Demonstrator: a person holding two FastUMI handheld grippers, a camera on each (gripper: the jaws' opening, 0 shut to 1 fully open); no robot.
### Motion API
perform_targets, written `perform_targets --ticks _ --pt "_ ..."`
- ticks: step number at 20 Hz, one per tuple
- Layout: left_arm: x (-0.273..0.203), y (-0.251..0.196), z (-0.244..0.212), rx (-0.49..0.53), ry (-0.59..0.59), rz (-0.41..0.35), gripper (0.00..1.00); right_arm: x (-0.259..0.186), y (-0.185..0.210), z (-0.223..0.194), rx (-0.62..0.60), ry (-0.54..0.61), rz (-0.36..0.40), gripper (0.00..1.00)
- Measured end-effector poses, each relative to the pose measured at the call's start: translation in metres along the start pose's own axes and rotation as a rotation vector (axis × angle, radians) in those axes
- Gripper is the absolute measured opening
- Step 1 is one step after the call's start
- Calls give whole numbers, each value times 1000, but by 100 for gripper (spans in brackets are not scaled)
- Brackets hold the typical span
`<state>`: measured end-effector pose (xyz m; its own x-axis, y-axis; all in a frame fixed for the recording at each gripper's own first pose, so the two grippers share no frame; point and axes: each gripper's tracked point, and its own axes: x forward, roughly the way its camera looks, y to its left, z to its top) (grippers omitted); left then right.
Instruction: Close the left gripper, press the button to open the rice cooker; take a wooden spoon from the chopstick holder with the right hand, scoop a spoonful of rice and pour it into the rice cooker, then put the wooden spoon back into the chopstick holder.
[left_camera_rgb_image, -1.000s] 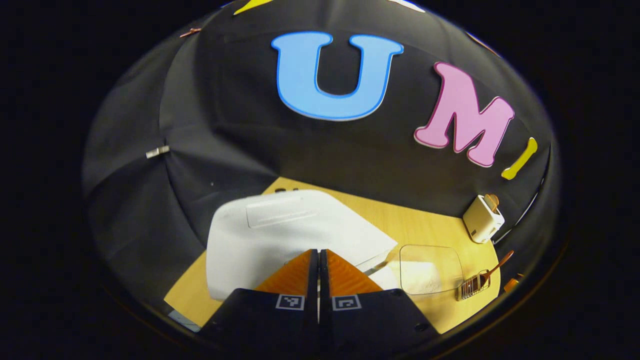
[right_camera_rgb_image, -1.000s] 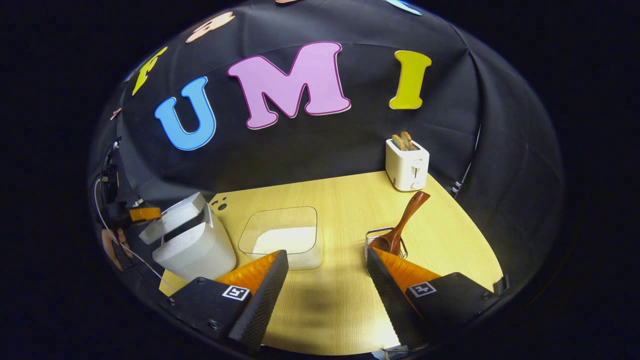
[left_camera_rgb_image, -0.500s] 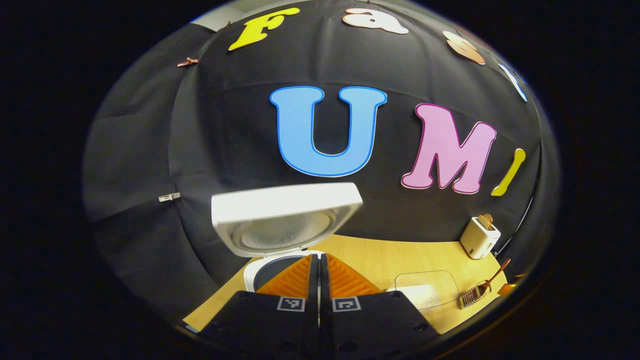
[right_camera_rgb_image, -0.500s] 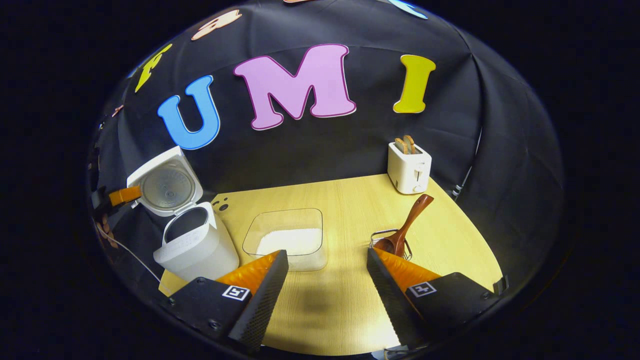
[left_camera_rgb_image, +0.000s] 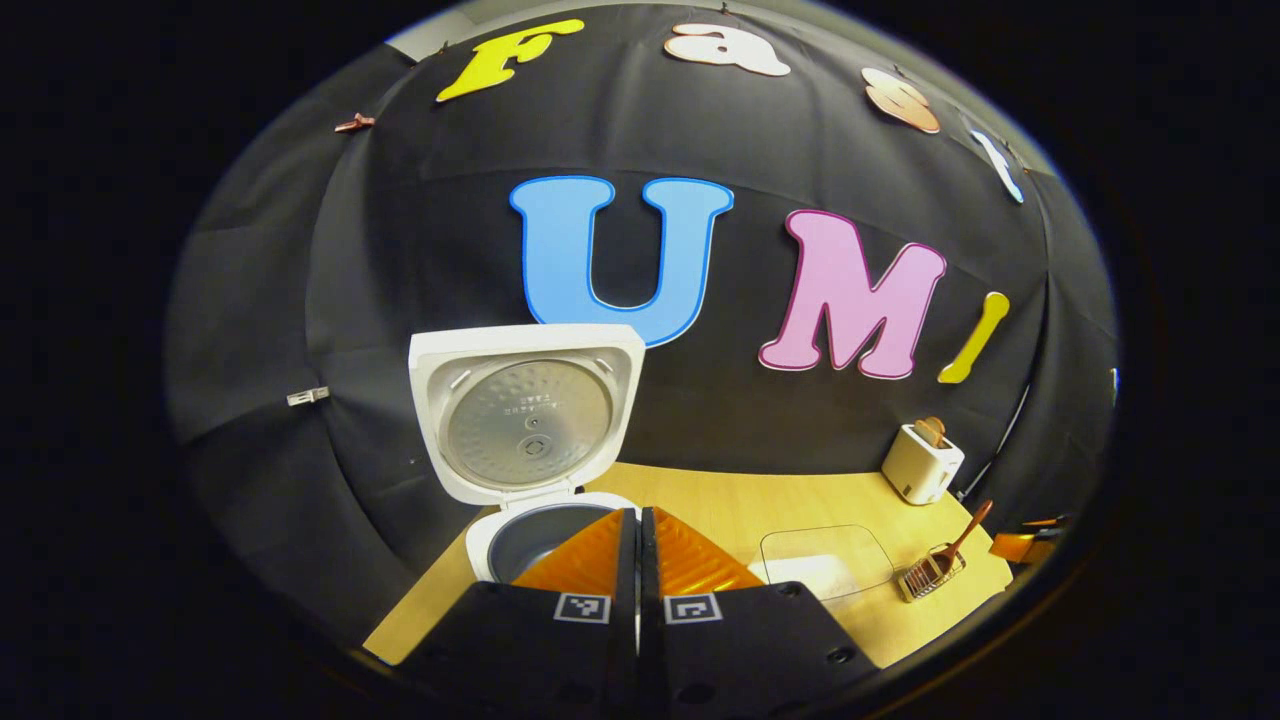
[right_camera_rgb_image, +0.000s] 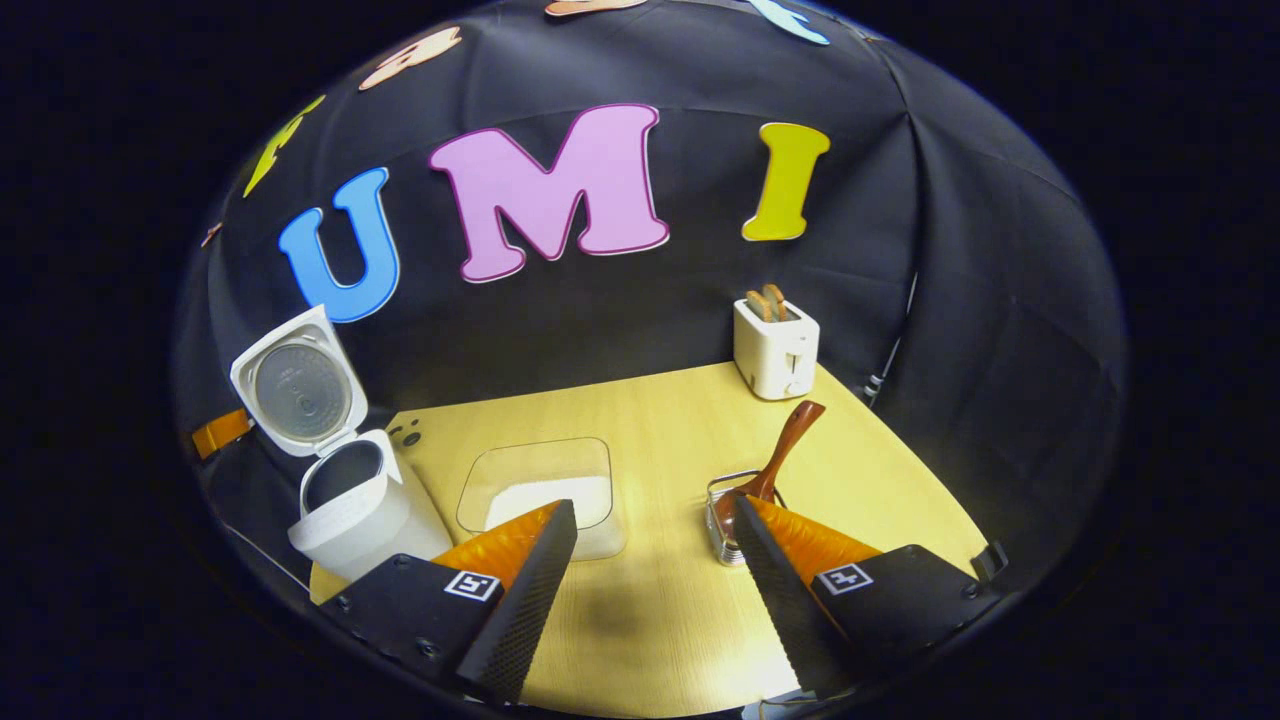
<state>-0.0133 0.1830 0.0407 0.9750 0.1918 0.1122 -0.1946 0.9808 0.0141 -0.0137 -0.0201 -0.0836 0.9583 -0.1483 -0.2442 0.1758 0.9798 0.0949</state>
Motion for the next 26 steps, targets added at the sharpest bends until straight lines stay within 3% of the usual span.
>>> perform_targets --ticks 5,6,7,8,12,13,14,15,16,17,19,26 --pt "-4 -36 3 20 -23 -81 6 9 -40 17 42 -24 -46 98" --pt "-5 -43 4 21 -22 -77 16 13 -49 16 58 -13 -54 98" --pt "-6 -51 2 18 -22 -79 10 17 -56 17 72 -9 -55 98" --pt "-7 -61 1 19 -24 -89 10 22 -64 20 80 -10 -60 98" --pt "-11 -97 -2 60 -30 -121 27 41 -93 25 90 3 -65 98" --pt "-10 -103 -3 73 -38 -126 37 46 -98 25 91 9 -62 98" --pt "-12 -112 -4 85 -42 -133 31 55 -103 23 96 17 -55 98" --pt "-12 -116 -4 93 -43 -132 49 61 -105 23 98 23 -44 98" --pt "-11 -120 -5 105 -39 -122 60 71 -107 21 98 33 -33 98" --pt "-8 -124 -8 115 -29 -118 79 81 -111 17 102 51 -26 98" --pt "-7 -133 -10 131 -19 -113 95 101 -119 10 121 81 -19 99" --pt "-11 -141 -15 140 21 -70 95 166 -127 -26 207 205 27 99"
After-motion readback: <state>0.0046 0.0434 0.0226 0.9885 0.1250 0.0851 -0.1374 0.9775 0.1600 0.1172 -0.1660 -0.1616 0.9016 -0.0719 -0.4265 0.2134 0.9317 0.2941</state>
